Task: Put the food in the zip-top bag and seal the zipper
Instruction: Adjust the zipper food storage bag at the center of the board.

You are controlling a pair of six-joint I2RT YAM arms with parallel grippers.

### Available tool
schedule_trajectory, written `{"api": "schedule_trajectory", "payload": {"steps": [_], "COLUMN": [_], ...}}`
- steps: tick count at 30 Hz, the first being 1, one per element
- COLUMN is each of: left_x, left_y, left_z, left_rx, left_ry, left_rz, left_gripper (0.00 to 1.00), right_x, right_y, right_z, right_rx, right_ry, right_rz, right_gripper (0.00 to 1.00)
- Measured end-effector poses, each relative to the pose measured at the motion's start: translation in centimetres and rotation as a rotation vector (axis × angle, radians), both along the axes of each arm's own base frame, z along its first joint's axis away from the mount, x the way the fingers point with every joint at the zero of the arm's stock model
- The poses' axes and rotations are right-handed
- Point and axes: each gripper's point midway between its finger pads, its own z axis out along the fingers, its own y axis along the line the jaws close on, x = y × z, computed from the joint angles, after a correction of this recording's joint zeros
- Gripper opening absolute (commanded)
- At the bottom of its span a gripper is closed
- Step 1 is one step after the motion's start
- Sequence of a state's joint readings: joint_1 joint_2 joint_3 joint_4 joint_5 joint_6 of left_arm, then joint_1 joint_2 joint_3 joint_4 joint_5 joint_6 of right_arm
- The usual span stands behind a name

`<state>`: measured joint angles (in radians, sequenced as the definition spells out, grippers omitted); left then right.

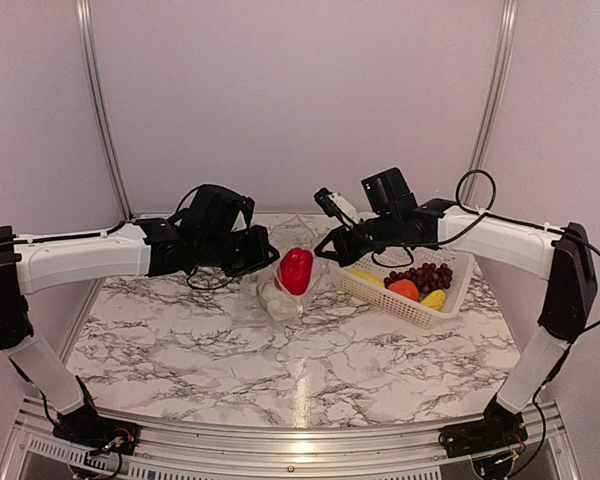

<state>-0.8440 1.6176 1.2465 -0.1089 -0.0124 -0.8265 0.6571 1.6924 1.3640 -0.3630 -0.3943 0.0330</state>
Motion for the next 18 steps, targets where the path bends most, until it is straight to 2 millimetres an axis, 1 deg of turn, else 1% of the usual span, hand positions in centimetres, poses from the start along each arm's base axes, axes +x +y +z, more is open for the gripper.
{"api": "schedule_trajectory", "payload": {"steps": [1, 4, 6, 8, 11, 12, 14, 18], "left_x": [0.1, 0.5, 0.6, 0.6, 0.3, 0.1, 0.1, -0.4], "left_y": [0.0, 0.4, 0.5, 0.4, 0.3, 0.0, -0.4, -0.5], "left_z": [0.3, 1.4, 2.0, 2.5, 2.4, 2.6, 3.4, 5.5], "left_rx": [0.004, 0.024, 0.032, 0.034, 0.06, 0.071, 0.085, 0.085], "left_ry": [-0.009, -0.039, -0.048, -0.05, -0.023, -0.017, -0.028, -0.063], "left_rz": [0.003, 0.013, 0.015, 0.009, -0.007, -0.017, -0.023, -0.026], "left_gripper": [0.0, 0.0, 0.0, 0.0, 0.0, 0.0, 0.0, 0.0], "right_x": [0.0, -0.4, -0.6, -0.5, -0.3, -0.2, 0.0, 0.5], "right_y": [0.3, 0.5, 0.3, 0.1, -0.4, -0.6, -0.9, -1.0], "right_z": [1.4, 4.4, 5.5, 5.7, 4.9, 4.6, 4.8, 7.6], "right_rx": [0.03, 0.102, 0.134, 0.148, 0.146, 0.144, 0.146, 0.18], "right_ry": [0.0, 0.0, 0.009, 0.023, 0.076, 0.096, 0.113, 0.062], "right_rz": [0.01, 0.026, 0.03, 0.03, 0.021, 0.017, 0.01, 0.007], "right_gripper": [0.0, 0.0, 0.0, 0.0, 0.0, 0.0, 0.0, 0.0]}}
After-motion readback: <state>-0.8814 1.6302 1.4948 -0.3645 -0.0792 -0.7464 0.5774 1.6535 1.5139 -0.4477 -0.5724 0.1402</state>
